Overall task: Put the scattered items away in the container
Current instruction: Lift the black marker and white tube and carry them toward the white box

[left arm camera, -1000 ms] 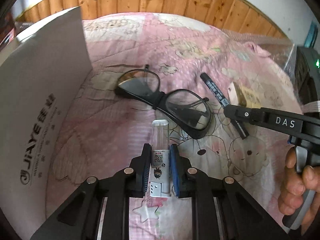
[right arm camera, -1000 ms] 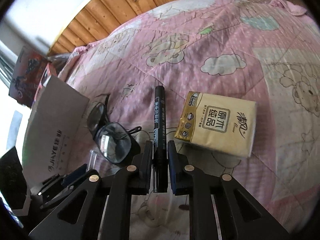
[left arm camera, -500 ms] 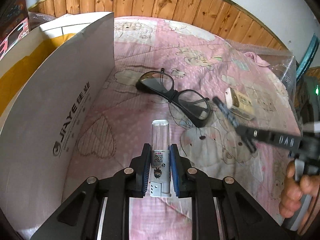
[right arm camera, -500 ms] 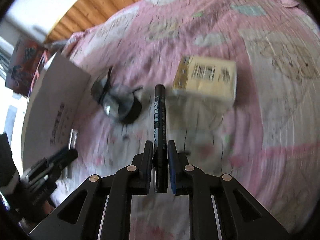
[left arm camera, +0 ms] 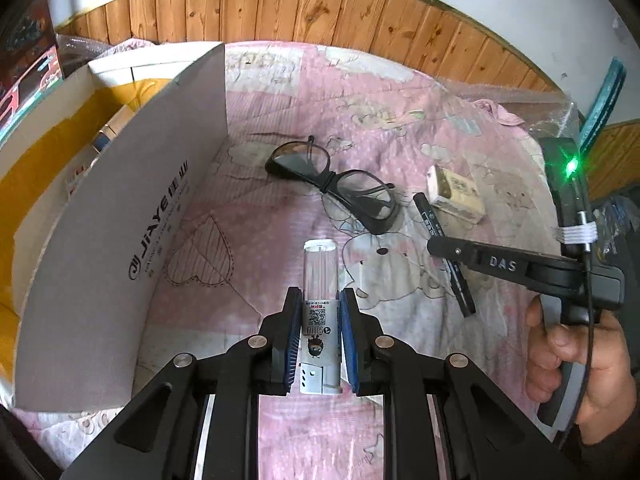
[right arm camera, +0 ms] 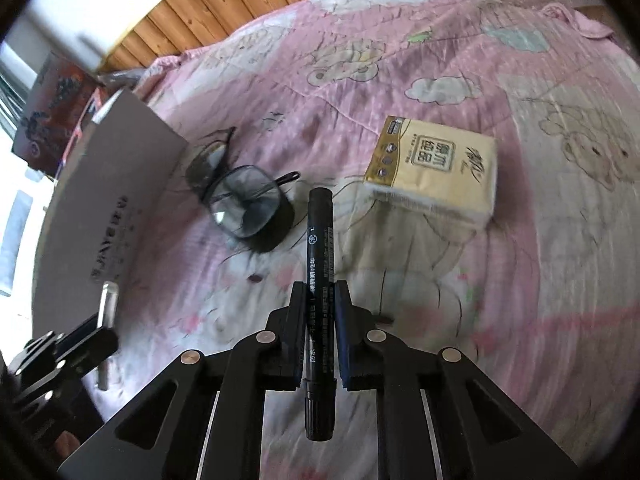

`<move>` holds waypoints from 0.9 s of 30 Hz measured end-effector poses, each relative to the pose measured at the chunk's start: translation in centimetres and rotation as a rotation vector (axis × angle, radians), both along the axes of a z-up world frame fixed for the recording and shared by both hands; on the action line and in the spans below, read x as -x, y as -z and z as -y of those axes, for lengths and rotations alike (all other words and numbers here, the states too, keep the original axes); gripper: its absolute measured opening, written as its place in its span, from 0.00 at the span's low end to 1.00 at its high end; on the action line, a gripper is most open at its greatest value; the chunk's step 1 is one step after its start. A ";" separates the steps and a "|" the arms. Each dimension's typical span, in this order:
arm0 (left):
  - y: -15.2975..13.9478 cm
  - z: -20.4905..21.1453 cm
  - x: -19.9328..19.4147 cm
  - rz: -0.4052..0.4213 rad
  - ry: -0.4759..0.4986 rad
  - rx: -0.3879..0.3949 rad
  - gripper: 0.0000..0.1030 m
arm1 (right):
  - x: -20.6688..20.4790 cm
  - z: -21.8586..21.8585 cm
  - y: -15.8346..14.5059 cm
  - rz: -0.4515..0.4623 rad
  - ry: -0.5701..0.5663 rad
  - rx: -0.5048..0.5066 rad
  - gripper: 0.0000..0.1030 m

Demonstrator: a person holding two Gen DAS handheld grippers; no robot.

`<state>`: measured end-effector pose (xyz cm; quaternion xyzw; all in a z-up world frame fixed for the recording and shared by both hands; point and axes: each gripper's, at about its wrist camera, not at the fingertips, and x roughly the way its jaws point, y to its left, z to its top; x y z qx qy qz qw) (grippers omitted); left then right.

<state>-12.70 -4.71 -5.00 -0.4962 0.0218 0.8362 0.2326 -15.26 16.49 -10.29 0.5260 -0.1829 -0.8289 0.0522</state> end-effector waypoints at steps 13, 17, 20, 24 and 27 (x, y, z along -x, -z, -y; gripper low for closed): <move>-2.3 1.7 -4.4 -0.018 0.015 -0.006 0.20 | -6.4 3.9 -2.5 -0.028 -0.020 0.034 0.13; -2.7 2.2 -5.3 -0.021 0.013 -0.008 0.19 | -8.4 4.8 -2.9 -0.035 -0.031 0.034 0.13; -3.1 2.7 -6.1 -0.025 0.018 -0.016 0.20 | -9.6 5.4 -3.2 -0.042 -0.033 0.036 0.13; -3.6 3.5 -7.0 -0.031 0.024 -0.028 0.19 | -10.8 6.5 -3.8 -0.054 -0.046 0.038 0.13; -3.9 4.3 -7.4 -0.032 0.020 -0.037 0.19 | -11.8 7.6 -4.3 -0.064 -0.062 0.040 0.13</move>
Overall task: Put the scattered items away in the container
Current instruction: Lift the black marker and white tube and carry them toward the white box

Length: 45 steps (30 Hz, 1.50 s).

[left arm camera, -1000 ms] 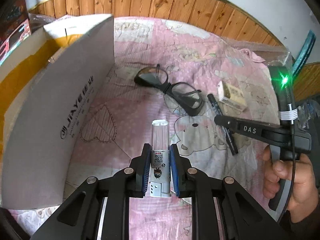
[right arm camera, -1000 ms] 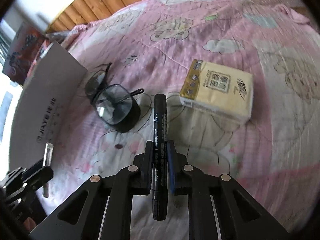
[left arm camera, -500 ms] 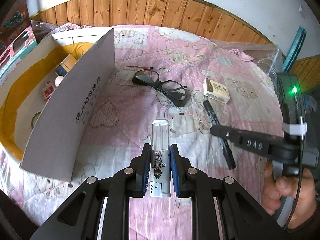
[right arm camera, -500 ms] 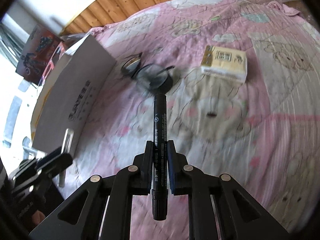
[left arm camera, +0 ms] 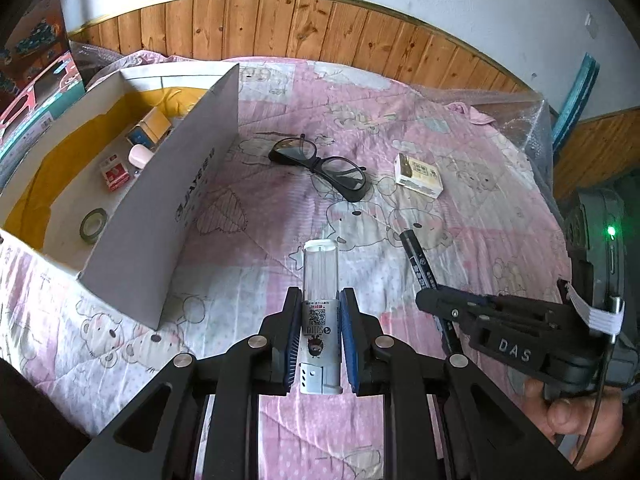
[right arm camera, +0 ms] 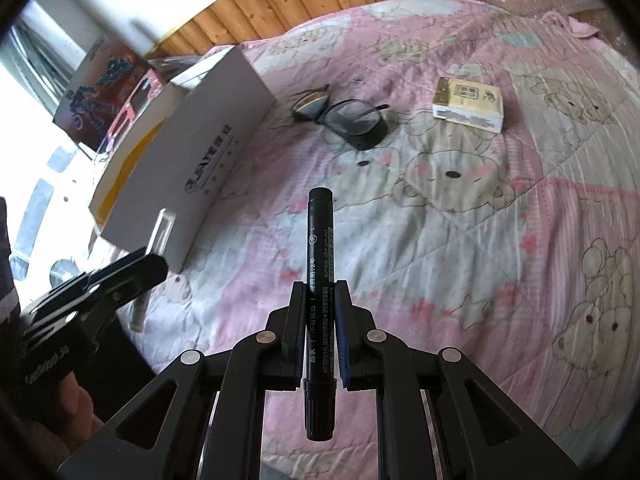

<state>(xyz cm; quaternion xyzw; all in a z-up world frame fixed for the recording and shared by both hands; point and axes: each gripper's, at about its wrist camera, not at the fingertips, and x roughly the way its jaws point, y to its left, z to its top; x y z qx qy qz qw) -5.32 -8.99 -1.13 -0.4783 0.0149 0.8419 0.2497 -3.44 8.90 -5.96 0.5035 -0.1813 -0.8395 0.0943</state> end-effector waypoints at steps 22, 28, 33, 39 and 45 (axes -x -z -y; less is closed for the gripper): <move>-2.3 7.3 0.2 0.012 -0.085 -0.094 0.20 | -1.7 9.7 -6.4 -0.121 -0.165 -0.048 0.13; -2.9 9.2 1.1 0.010 -0.116 -0.111 0.19 | -0.8 11.4 -8.5 -0.153 -0.201 -0.067 0.13; -3.8 10.4 1.8 -0.006 -0.126 -0.125 0.19 | 0.0 12.9 -10.0 -0.175 -0.226 -0.083 0.13; -4.9 11.6 2.6 -0.024 -0.138 -0.146 0.20 | 0.9 14.8 -11.2 -0.193 -0.260 -0.094 0.13; -5.8 13.1 3.6 -0.037 -0.160 -0.166 0.19 | 2.0 17.0 -12.3 -0.211 -0.292 -0.100 0.13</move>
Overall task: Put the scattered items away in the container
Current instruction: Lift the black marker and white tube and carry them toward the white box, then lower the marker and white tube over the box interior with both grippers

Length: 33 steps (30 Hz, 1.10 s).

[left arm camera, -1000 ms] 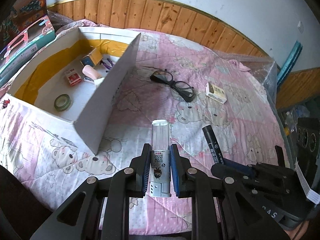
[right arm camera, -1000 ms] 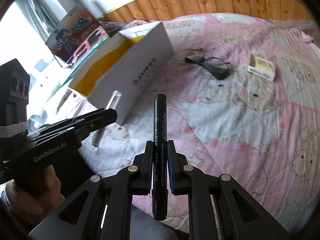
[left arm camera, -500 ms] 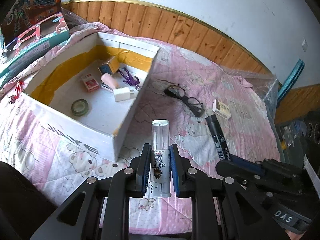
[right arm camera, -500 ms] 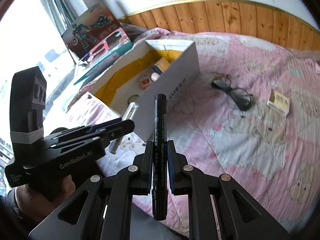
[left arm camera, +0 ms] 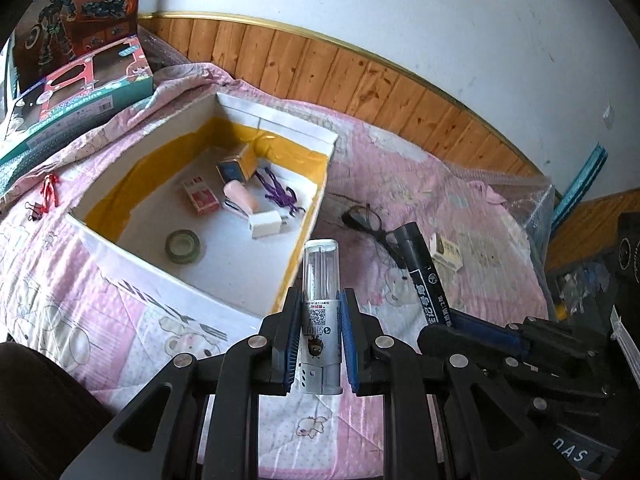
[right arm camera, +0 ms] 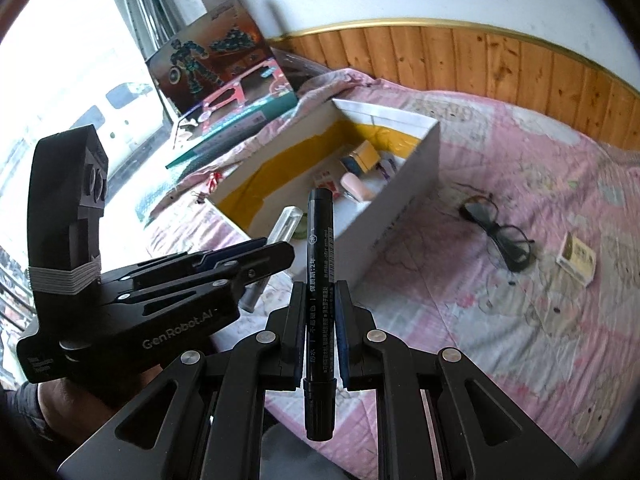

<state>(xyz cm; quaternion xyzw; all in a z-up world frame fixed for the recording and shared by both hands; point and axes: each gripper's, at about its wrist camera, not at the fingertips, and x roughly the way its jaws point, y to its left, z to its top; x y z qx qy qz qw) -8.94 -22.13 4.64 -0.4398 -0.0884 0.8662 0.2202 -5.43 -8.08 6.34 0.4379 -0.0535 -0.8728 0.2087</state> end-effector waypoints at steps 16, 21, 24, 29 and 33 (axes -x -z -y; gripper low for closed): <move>-1.1 4.3 3.4 -0.011 -0.054 -0.029 0.20 | 3.6 4.6 -1.9 -0.022 -0.051 -0.015 0.13; -1.1 5.8 4.8 -0.004 -0.074 -0.042 0.19 | 5.0 5.9 -1.8 -0.017 -0.063 -0.017 0.13; -1.1 6.5 5.7 -0.005 -0.082 -0.041 0.20 | 5.7 6.6 -1.7 -0.015 -0.069 -0.019 0.13; -1.1 7.5 7.5 -0.008 -0.097 -0.035 0.20 | 7.4 7.6 -1.4 -0.006 -0.074 -0.026 0.13; -0.9 8.4 9.3 -0.002 -0.111 -0.036 0.19 | 9.0 8.3 -1.0 0.004 -0.076 -0.031 0.13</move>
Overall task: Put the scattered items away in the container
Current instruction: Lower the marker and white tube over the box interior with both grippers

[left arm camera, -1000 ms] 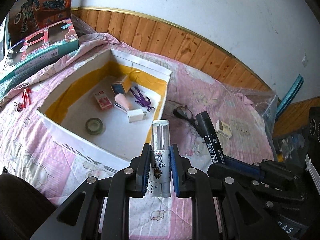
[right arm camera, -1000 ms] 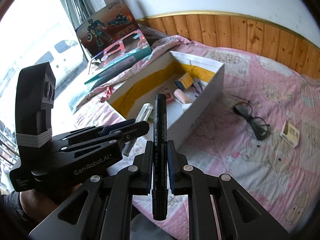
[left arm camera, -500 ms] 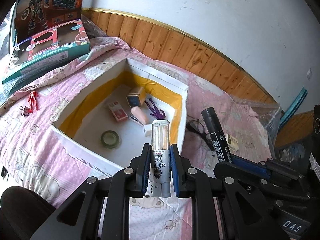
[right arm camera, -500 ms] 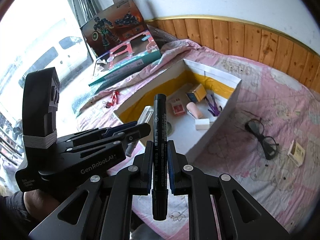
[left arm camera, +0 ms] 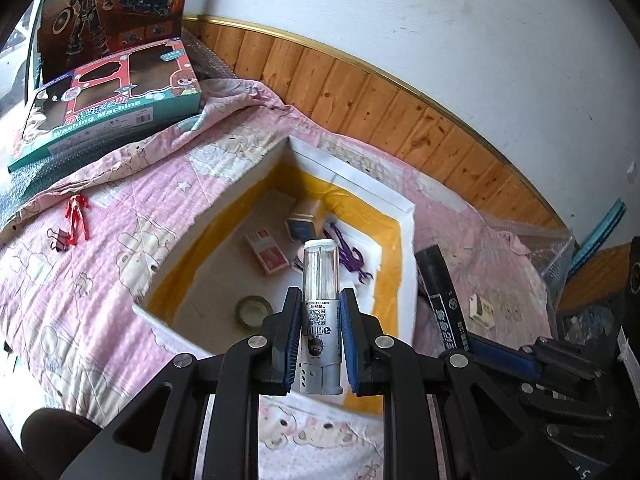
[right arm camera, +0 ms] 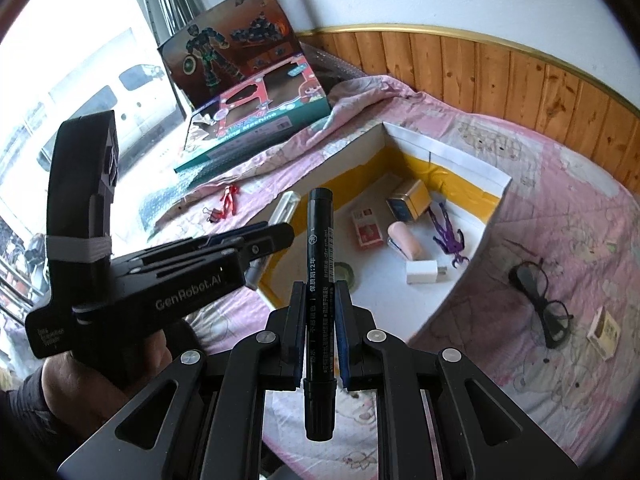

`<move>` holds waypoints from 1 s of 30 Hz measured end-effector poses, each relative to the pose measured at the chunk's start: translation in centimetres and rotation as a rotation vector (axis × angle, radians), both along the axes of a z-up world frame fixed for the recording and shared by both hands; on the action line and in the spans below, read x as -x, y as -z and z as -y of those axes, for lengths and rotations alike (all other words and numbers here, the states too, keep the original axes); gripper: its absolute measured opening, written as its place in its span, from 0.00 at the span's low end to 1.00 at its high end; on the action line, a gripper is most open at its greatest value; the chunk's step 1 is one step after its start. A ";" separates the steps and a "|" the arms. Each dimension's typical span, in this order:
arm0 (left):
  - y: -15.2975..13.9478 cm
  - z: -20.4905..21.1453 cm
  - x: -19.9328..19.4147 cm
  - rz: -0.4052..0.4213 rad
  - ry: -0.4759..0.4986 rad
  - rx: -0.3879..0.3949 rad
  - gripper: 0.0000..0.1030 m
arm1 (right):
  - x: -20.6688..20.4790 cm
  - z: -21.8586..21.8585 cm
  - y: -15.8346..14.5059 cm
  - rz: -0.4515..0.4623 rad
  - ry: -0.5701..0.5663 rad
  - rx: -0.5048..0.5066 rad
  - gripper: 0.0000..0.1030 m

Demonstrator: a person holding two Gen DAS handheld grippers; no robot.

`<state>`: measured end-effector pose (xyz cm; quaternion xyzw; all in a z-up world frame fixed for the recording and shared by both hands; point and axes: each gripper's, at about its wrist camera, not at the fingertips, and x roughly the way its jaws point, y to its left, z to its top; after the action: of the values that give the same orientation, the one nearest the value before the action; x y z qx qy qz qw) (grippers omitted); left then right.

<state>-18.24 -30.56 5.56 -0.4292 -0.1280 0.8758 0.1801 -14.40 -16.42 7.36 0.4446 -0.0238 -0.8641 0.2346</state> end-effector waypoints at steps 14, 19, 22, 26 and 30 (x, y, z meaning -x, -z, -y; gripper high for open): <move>2.5 1.4 5.7 0.046 -0.014 0.059 0.19 | 4.7 2.4 2.7 0.070 -0.006 -0.042 0.13; 4.5 0.4 7.2 0.092 0.021 0.142 0.19 | 6.2 2.9 4.2 0.113 -0.001 -0.077 0.13; 5.4 0.0 8.0 0.112 0.040 0.180 0.19 | 7.1 3.0 5.4 0.153 0.000 -0.099 0.13; 6.7 -0.6 9.0 0.141 0.078 0.235 0.19 | 8.2 3.2 7.0 0.216 -0.005 -0.119 0.13; 7.9 -1.2 9.6 0.164 0.114 0.284 0.20 | 9.1 3.4 8.3 0.270 -0.008 -0.136 0.13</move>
<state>-27.88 -29.39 -2.32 -0.5271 0.0073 0.8354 0.1557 -23.49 -19.78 -0.96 0.5719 0.0053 -0.7950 0.2021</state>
